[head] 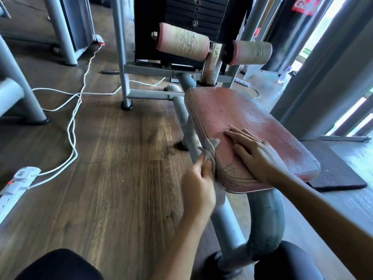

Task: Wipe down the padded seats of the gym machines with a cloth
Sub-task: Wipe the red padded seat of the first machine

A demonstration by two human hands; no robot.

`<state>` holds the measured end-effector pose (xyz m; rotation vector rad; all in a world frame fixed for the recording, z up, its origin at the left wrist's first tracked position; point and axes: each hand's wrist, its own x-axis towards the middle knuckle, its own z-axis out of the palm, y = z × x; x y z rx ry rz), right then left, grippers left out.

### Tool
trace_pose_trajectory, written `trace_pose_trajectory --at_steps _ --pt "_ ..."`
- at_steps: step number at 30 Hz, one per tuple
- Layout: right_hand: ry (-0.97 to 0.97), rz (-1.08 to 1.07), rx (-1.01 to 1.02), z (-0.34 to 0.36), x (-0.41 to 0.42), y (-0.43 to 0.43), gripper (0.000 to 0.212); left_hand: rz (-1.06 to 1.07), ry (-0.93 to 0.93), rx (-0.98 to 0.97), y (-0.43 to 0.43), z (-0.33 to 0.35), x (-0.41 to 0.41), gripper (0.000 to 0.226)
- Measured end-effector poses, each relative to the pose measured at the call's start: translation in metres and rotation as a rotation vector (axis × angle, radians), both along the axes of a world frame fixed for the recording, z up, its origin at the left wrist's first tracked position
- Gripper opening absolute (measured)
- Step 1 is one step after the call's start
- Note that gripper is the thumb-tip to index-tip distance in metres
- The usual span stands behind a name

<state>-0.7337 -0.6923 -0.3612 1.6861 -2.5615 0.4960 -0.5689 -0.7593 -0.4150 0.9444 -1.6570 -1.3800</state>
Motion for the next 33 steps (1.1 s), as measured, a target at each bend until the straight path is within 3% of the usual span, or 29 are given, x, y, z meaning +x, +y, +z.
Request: trace_pose_trajectory --at_steps 5,8,12,16,19,25,28,33 --pt "-0.149 -0.071 -0.106 0.012 -0.02 -0.028 0.027 -0.04 0.166 0.018 -0.004 -0.009 -0.008 0.038" --pt "-0.135 -0.07 -0.002 0.013 -0.036 -0.059 0.036 0.063 0.247 0.096 -0.016 -0.011 -0.019 0.041" --pt "-0.023 -0.04 0.22 0.006 -0.047 -0.082 0.05 0.059 0.164 0.049 -0.056 -0.009 -0.048 0.04" --pt "-0.013 -0.034 0.201 0.0 -0.055 -0.081 0.051 0.123 -0.031 0.081 -0.124 0.001 -0.094 0.037" --pt "-0.002 -0.022 0.19 -0.002 -0.056 -0.082 0.051 0.161 -0.062 0.143 -0.132 0.001 -0.098 0.032" --pt "0.002 -0.031 0.173 0.001 -0.053 -0.083 0.051 0.046 0.067 0.116 -0.041 -0.008 -0.036 0.03" --pt "0.006 -0.038 0.173 0.002 -0.052 -0.082 0.055 0.084 -0.057 0.03 -0.076 -0.011 -0.06 0.032" --pt "-0.013 -0.055 0.188 0.001 -0.051 -0.082 0.064 0.123 -0.134 0.115 -0.134 0.006 -0.095 0.033"
